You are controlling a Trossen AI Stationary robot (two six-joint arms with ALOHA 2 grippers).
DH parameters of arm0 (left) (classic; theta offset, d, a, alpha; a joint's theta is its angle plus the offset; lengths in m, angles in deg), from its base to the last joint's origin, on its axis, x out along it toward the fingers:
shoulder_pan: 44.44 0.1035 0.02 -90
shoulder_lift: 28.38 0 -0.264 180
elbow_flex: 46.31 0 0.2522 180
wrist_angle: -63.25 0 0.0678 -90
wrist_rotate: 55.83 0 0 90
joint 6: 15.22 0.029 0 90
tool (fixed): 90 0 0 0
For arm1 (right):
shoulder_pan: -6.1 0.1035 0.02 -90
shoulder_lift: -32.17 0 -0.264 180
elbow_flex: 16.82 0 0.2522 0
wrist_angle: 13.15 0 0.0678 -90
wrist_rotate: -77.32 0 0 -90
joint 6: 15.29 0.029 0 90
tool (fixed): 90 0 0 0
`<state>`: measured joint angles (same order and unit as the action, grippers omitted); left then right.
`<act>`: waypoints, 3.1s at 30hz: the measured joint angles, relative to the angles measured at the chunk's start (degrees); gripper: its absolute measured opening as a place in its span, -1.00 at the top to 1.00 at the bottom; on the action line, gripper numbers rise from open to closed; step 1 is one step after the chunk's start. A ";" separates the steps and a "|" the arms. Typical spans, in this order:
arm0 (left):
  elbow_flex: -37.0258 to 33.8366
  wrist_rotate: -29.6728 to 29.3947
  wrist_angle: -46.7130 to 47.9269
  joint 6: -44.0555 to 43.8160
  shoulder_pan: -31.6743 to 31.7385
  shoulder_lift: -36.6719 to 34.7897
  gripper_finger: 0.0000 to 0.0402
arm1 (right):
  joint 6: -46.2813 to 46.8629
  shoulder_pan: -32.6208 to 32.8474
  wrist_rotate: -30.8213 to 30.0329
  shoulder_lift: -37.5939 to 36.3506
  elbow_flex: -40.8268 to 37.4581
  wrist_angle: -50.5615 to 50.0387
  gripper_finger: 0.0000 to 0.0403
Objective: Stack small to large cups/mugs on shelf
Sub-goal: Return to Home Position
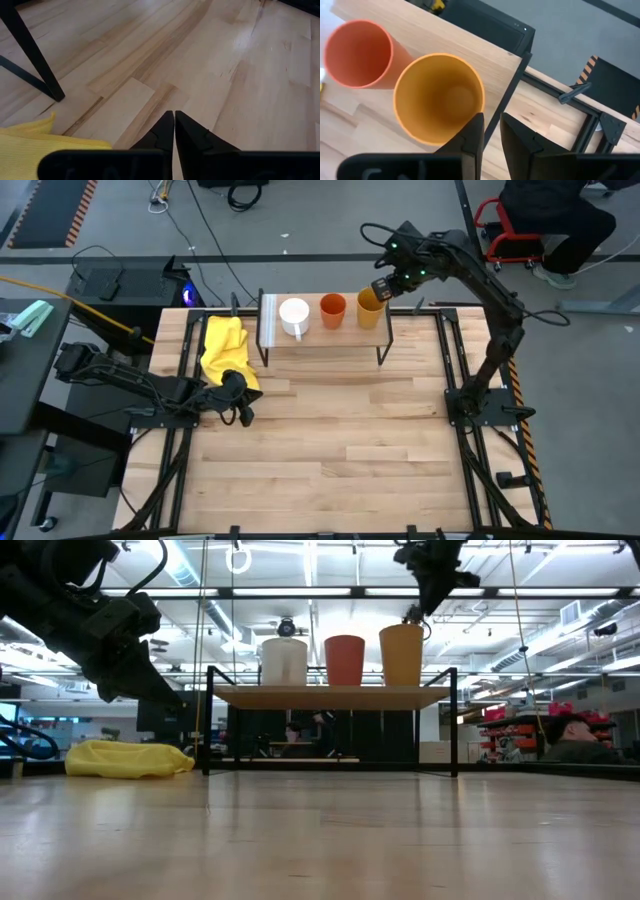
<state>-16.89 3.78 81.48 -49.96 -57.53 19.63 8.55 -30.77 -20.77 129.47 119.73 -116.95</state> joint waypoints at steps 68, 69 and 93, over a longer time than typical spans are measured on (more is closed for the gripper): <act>0.00 0.07 -0.44 0.35 -0.01 0.00 0.89 | 33.97 85.42 -46.24 -35.83 -54.37 30.37 0.65; 0.00 0.07 -0.44 0.31 -0.01 0.00 0.90 | 32.95 86.73 -47.06 -36.74 -56.88 33.67 0.65; 0.04 1.09 -17.29 11.51 -9.69 0.00 0.91 | -0.23 93.33 -38.89 -39.66 -91.21 106.80 0.65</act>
<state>-16.86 4.88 64.19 -38.45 -67.22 19.63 8.32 62.57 -59.65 89.82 28.52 -10.15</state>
